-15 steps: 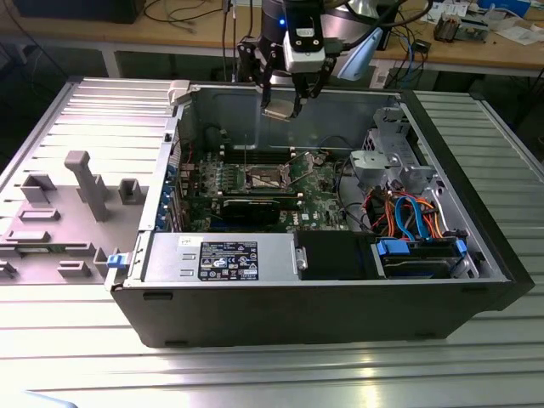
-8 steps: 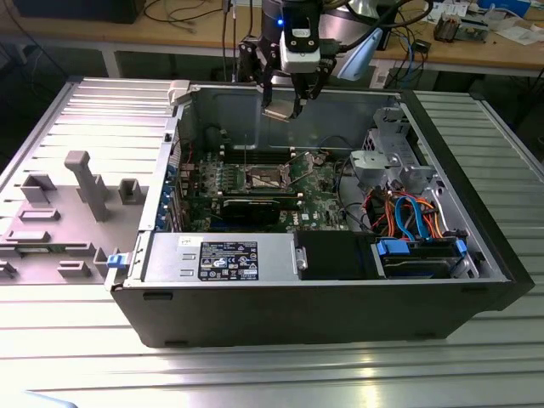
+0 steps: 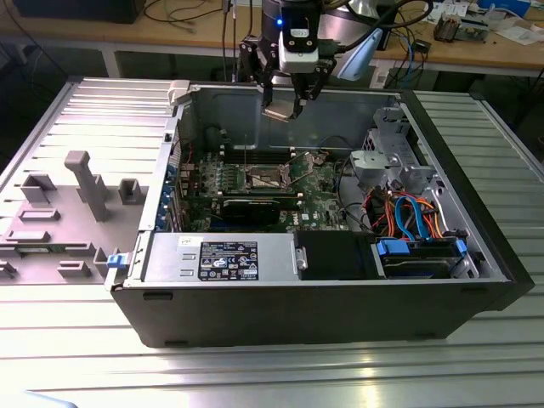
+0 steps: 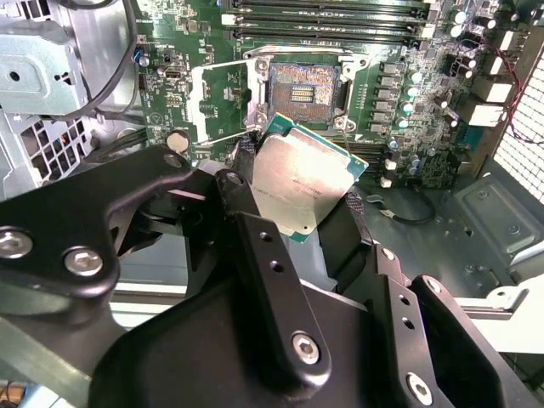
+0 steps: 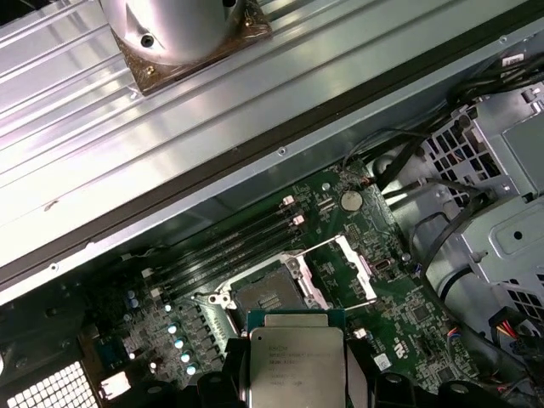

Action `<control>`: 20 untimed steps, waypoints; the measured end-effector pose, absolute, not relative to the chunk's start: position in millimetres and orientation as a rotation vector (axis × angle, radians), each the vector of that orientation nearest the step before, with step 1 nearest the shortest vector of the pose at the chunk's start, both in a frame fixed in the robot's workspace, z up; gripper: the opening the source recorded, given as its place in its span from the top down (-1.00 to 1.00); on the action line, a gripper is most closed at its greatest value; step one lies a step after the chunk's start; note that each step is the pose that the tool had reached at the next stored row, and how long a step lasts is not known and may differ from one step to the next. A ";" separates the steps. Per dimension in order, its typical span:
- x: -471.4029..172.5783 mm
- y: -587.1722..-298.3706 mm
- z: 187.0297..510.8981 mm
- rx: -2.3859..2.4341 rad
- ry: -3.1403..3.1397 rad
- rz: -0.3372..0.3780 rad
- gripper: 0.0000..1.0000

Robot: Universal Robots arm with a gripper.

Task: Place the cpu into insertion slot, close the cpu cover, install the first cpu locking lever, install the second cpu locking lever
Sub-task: 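Place the cpu into insertion slot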

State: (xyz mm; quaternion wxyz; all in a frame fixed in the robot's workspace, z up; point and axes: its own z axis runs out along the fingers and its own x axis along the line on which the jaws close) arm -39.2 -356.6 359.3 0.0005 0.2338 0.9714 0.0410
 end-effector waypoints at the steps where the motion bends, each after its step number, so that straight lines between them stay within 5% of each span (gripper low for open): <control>1: -39.2 -356.6 359.3 0.734 3.051 0.129 -0.09; 20: -40.1 -356.8 358.0 0.835 3.022 0.127 -0.09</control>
